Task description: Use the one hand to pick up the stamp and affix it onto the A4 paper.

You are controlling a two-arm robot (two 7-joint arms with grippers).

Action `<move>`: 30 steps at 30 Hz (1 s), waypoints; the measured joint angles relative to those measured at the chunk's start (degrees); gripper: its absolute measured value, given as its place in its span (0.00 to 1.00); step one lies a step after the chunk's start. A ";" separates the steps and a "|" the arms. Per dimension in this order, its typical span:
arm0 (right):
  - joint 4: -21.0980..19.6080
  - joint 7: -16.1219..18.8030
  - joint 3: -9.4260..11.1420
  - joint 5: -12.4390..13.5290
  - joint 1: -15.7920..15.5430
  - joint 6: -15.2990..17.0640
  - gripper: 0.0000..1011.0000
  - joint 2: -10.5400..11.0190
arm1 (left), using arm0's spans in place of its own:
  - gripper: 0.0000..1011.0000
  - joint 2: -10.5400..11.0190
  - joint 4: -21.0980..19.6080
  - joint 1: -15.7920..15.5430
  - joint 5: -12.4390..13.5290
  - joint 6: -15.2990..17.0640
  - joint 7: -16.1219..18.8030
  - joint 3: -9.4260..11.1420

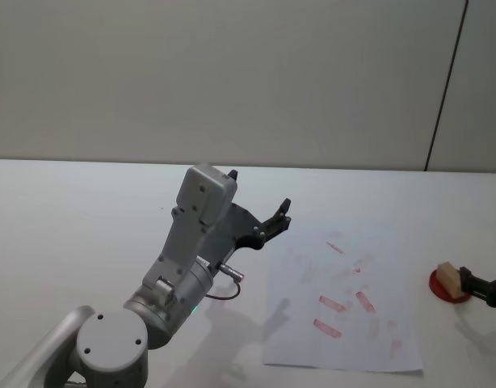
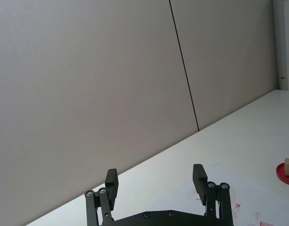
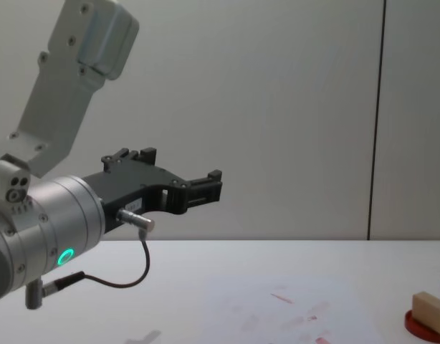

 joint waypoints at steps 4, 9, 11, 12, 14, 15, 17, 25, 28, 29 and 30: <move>1.91 0.97 -0.01 -0.06 1.36 0.58 0.99 -0.43 | 0.99 0.00 0.00 0.00 0.00 0.00 0.00 0.00; 3.53 2.02 -0.24 -0.58 2.53 0.82 0.99 -0.84 | 0.99 0.00 0.00 0.00 0.00 0.00 0.00 0.00; 4.22 2.56 -0.39 -0.96 3.02 0.89 0.99 -1.02 | 0.99 0.00 0.00 0.00 0.00 0.00 0.00 0.00; 4.43 2.81 -0.45 -1.07 3.18 0.89 0.99 -1.08 | 0.99 0.00 0.00 0.00 0.00 0.00 0.00 0.00; 5.14 3.32 -0.66 -1.47 3.70 0.91 0.99 -1.31 | 0.99 0.00 0.00 0.00 0.00 0.00 0.00 0.00; 5.35 3.47 -0.73 -1.60 3.85 0.91 0.99 -1.38 | 0.99 0.00 0.00 0.00 0.00 0.00 0.00 0.00; 5.79 3.80 -0.87 -1.91 4.16 0.91 0.99 -1.54 | 0.99 0.00 0.00 0.00 0.00 0.00 0.00 0.00; 8.11 4.84 -1.66 -3.15 5.71 0.94 0.99 -2.52 | 0.99 0.00 0.00 0.00 0.00 0.00 0.00 0.00; 8.91 4.95 -1.87 -3.40 6.17 0.98 0.99 -2.84 | 0.99 0.00 0.00 0.00 0.00 0.00 0.00 0.00; 9.14 4.96 -1.91 -3.45 6.28 0.98 0.99 -2.91 | 0.99 0.00 0.00 0.00 0.00 0.00 0.00 0.00; 9.42 4.96 -1.98 -3.51 6.43 0.99 0.99 -3.03 | 0.99 0.00 0.00 0.00 0.00 0.00 0.00 0.00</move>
